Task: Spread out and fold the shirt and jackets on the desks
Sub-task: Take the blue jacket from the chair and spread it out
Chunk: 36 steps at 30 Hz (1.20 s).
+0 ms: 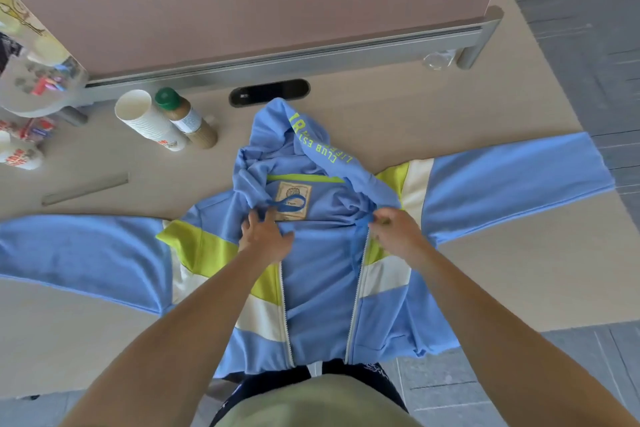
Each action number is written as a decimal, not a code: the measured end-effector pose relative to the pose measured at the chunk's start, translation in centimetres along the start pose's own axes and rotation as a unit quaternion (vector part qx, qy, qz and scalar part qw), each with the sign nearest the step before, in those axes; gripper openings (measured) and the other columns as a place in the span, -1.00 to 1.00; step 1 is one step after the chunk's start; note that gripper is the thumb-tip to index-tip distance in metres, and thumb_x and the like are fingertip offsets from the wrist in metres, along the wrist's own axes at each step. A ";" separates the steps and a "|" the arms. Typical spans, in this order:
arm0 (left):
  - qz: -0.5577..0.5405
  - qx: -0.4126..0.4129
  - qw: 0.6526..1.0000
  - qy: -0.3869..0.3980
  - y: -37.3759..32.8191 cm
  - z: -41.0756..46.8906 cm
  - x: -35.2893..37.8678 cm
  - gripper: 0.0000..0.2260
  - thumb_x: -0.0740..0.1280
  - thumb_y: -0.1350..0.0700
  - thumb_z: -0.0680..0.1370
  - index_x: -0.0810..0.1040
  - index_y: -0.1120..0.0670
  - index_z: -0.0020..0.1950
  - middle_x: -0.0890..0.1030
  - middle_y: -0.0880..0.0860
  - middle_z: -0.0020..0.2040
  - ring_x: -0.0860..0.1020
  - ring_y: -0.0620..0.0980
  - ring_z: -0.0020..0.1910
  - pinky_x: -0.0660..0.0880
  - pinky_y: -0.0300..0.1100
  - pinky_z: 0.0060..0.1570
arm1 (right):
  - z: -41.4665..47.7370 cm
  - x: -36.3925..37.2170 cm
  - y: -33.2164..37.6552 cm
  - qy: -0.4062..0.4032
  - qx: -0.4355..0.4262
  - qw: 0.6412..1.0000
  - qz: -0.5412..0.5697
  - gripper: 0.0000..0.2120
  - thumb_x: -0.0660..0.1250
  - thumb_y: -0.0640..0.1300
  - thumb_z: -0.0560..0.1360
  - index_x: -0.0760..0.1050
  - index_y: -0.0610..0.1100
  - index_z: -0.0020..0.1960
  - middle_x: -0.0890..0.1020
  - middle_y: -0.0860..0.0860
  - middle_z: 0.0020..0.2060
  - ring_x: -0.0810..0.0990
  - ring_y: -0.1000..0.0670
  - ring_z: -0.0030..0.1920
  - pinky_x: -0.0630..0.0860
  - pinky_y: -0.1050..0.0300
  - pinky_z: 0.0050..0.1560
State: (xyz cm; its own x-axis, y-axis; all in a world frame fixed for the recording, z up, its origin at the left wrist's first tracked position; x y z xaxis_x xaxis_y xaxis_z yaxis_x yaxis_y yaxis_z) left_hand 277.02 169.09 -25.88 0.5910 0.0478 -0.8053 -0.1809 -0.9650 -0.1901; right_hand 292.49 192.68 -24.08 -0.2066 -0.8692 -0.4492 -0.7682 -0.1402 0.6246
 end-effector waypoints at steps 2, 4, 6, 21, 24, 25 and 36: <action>0.010 0.004 1.000 -0.012 -1.2 -0.5 -0.3 -0.32 0.30 -0.18 0.55 0.11 -0.04 0.58 0.12 0.22 0.50 0.18 0.32 0.44 0.25 0.14 0.42 | -0.7 -0.7 2.9 0.044 -0.002 0.987 0.155 -0.80 0.30 -0.20 0.54 0.55 0.02 -0.21 0.54 -0.05 -0.28 0.50 -0.04 -0.25 0.43 0.10 -0.20; 0.011 0.029 0.999 -0.030 -3.2 -1.1 -0.8 -0.35 0.31 -0.18 0.55 0.17 -0.03 0.55 0.16 0.22 0.47 0.20 0.31 0.41 0.27 0.14 0.39 | -1.3 -2.1 6.6 0.094 0.013 0.947 0.307 -0.83 0.20 -0.23 0.58 0.52 -0.07 -0.12 0.61 -0.08 -0.26 0.56 0.02 -0.32 0.44 0.18 -0.24; -0.013 0.052 0.998 -0.030 -5.1 -1.5 -1.1 -0.39 0.32 -0.16 0.54 0.22 -0.02 0.52 0.18 0.21 0.45 0.21 0.30 0.41 0.27 0.13 0.39 | -1.8 -4.1 10.9 0.157 0.011 0.845 0.510 -0.83 0.16 -0.20 0.54 0.51 -0.16 -0.13 0.67 -0.08 -0.31 0.64 0.01 -0.36 0.52 0.22 -0.32; 0.012 0.096 0.994 -0.053 -4.2 1.9 -4.7 -0.80 0.30 0.01 0.58 0.58 -0.07 0.19 0.60 0.09 0.17 0.53 0.18 0.20 0.51 0.01 0.11 | 2.0 -2.6 3.6 -0.039 -0.049 0.991 -0.120 -0.81 0.31 -0.05 0.57 0.57 -0.12 0.10 0.67 -0.09 -0.04 0.60 -0.16 0.05 0.42 0.10 -0.07; -0.263 0.041 0.956 -0.122 -2.4 2.9 -8.9 -0.78 0.23 0.11 0.58 0.63 0.02 0.14 0.66 0.11 -0.04 0.62 0.21 -0.08 0.55 -0.01 -0.10 | 2.1 -2.0 3.7 -0.071 -0.056 0.992 -0.091 -0.68 0.35 -0.02 0.56 0.50 -0.20 0.21 0.63 -0.11 0.02 0.58 -0.17 0.05 0.35 0.13 -0.09; -0.387 0.004 0.912 -0.132 -1.0 3.5 -10.0 -0.80 0.23 0.10 0.60 0.63 0.09 0.09 0.64 0.11 -0.17 0.61 0.16 -0.24 0.52 -0.05 -0.25 | 2.1 -1.9 3.6 -0.071 -0.052 0.992 -0.085 -0.66 0.36 0.01 0.55 0.49 -0.20 0.20 0.61 -0.10 0.00 0.57 -0.15 0.01 0.34 0.13 -0.10; -0.645 -0.238 0.722 -0.076 11.1 0.0 -4.4 -0.81 0.26 0.05 0.65 0.57 0.11 -0.07 0.54 0.10 -0.31 0.50 -0.05 -0.50 0.43 -0.20 -0.44 | 5.8 -3.6 7.9 -0.146 -0.030 0.989 -0.006 -0.55 0.36 0.12 0.53 0.49 -0.24 0.19 0.64 -0.20 0.04 0.60 -0.22 0.13 0.45 0.05 0.03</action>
State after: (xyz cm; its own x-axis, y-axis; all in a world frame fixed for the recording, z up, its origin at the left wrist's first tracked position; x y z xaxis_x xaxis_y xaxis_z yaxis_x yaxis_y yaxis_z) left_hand 272.42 158.20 -24.37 -0.0734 0.9791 -0.1897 0.7555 -0.0696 -0.6514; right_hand 283.63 197.43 -21.26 -0.3705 -0.6945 -0.6168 -0.7367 -0.1847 0.6505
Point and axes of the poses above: each hand's wrist, its own z-axis towards the middle knuckle, its own x-axis out of the palm, y = z × x, the point moved 7 cm from there along z, towards the middle knuckle
